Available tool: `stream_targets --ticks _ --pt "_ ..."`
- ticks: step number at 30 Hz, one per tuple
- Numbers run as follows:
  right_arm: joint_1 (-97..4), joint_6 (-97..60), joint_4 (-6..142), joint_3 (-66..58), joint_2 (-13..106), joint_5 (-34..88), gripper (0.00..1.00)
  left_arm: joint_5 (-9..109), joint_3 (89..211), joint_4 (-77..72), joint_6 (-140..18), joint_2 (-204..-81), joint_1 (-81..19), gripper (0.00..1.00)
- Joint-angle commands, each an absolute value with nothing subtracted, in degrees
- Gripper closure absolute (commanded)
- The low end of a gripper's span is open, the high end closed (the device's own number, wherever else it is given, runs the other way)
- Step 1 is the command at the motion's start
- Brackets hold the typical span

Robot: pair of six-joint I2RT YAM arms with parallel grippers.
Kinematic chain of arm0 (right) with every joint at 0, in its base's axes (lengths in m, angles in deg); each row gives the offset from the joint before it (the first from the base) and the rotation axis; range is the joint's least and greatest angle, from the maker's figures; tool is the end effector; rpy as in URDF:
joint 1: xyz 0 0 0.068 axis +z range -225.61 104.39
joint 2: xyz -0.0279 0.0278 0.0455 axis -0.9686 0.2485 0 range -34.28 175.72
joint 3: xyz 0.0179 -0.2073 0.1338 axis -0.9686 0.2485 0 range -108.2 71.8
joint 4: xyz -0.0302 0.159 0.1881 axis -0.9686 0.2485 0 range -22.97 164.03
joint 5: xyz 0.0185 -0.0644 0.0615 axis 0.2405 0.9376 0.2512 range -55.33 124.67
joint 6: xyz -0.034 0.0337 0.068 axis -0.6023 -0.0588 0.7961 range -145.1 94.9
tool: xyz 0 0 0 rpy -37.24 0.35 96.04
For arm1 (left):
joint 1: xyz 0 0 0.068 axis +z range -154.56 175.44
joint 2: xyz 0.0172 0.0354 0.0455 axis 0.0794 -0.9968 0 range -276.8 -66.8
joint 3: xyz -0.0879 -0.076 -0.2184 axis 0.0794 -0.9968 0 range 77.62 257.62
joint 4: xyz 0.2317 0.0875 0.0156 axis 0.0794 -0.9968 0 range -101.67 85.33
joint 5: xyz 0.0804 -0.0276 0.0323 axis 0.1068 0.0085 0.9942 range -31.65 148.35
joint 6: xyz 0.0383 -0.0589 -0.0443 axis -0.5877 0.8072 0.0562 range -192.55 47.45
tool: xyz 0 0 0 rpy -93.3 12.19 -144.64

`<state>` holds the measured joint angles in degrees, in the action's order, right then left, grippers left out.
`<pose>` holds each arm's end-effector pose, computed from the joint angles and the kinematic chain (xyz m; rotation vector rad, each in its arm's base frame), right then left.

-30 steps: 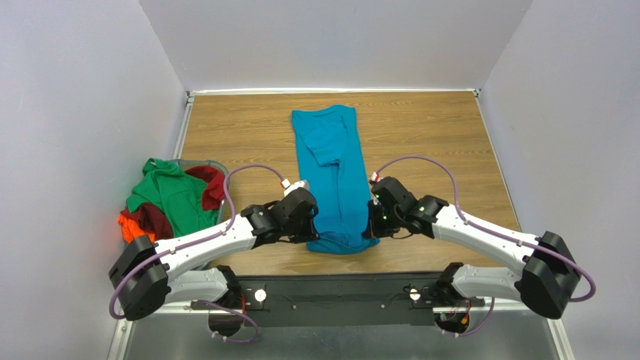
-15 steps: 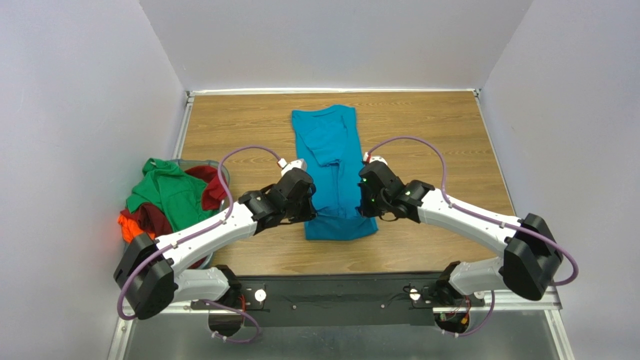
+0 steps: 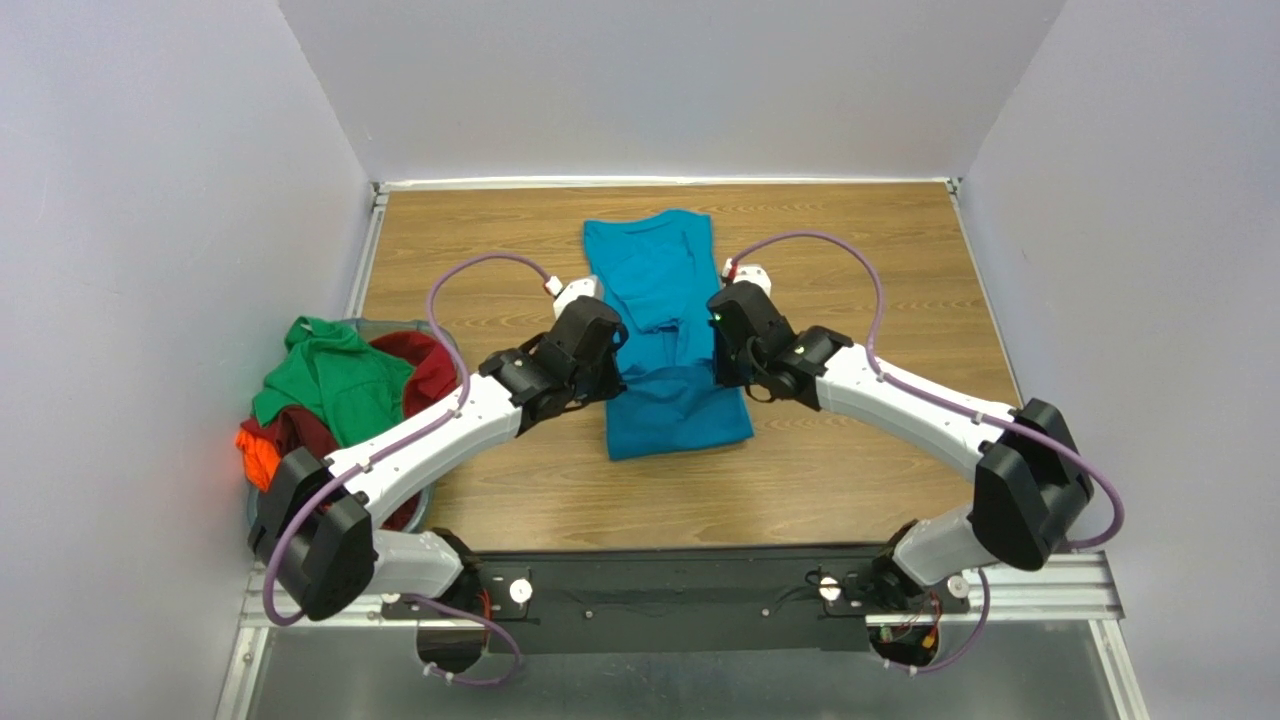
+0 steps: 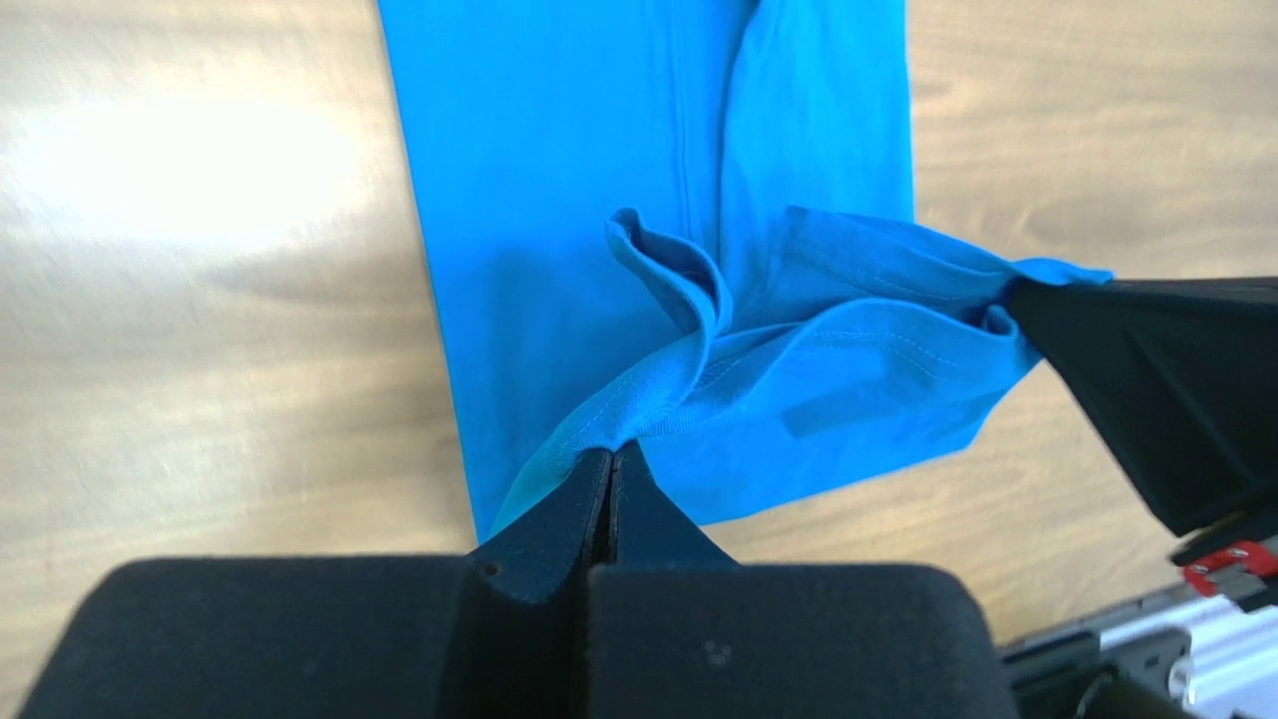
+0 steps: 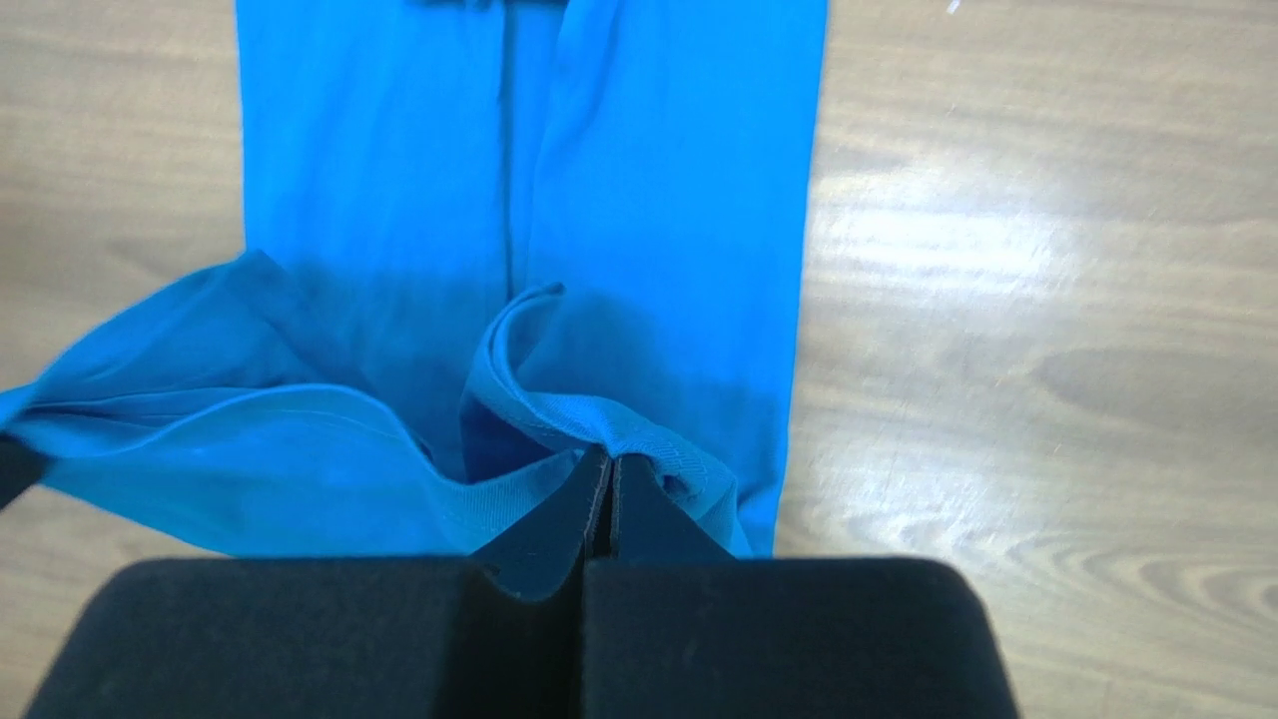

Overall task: Fold and stack the t-shirts
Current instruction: Fold the tshirt

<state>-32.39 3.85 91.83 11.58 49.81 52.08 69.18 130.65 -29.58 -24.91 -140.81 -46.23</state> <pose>0.2521 0.2070 0.2036 -0.1589 2.3768 0.2340 0.2277 -0.1843 0.2110 -0.2184 2.4083 -0.5251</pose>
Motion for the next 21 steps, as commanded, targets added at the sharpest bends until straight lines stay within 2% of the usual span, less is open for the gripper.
stream_targets --ticks 1,21 --pt "-33.86 1.62 89.62 8.79 52.55 54.97 0.99 72.77 133.25 -26.65 -28.16 -142.64 -44.29 1.0" --pt "-40.45 0.74 86.02 1.4 64.59 49.44 0.99 72.33 138.26 -22.86 -34.49 -154.68 -38.4 1.0"
